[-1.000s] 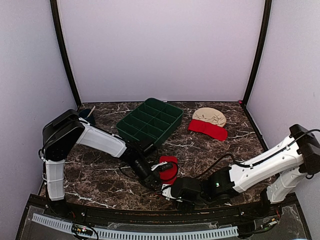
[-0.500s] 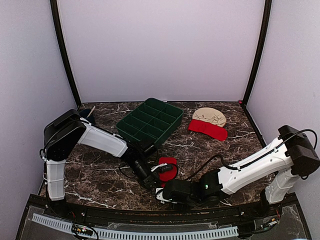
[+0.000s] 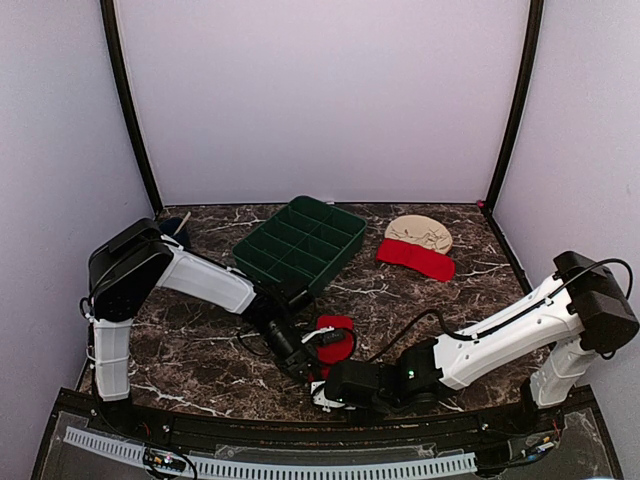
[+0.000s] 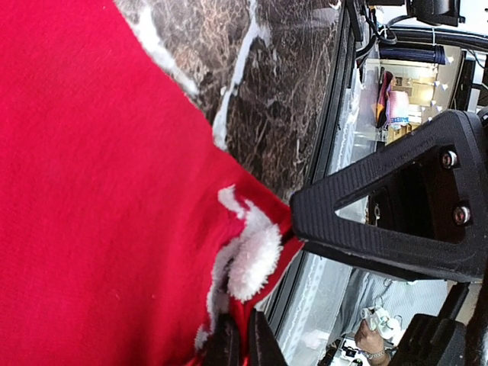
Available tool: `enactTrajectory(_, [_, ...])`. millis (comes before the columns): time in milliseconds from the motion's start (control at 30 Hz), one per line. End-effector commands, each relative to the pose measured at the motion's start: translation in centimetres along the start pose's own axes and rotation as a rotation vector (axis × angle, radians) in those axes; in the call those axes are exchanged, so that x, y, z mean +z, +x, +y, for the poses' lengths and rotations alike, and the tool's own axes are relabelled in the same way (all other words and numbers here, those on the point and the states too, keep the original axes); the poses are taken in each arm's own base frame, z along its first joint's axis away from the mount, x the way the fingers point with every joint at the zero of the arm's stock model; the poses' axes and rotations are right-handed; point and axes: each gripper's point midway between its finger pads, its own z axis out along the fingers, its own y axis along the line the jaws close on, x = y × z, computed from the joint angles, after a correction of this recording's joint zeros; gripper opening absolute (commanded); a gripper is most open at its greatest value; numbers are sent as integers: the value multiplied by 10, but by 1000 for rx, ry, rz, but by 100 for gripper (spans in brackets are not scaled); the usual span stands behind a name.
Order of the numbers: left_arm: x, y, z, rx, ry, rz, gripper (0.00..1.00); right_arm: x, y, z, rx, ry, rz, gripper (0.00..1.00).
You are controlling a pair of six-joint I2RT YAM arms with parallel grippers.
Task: Roll the socks
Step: Roll the sock at the center of the board.
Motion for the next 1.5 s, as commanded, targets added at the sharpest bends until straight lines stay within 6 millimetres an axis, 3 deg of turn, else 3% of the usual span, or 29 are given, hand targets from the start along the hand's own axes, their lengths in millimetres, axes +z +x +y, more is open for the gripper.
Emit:
enactTrajectory(0, [-2, 1, -4, -1, 29, 14, 0, -1, -8, 4, -46, -9, -14, 33])
enactTrajectory(733, [-1, 8, -9, -16, 79, 41, 1, 11, -7, 10, -134, -6, 1, 26])
enactTrajectory(900, [-1, 9, -8, -17, 79, 45, 1, 11, -2, -6, -119, 86, 27, 32])
enactTrajectory(1067, [-1, 10, -7, -23, 78, 48, 1, 4, -9, -14, -118, 126, 11, 36])
enactTrajectory(1467, [-1, 9, -9, -22, 84, 45, 1, -5, -18, -2, -156, 117, -19, 36])
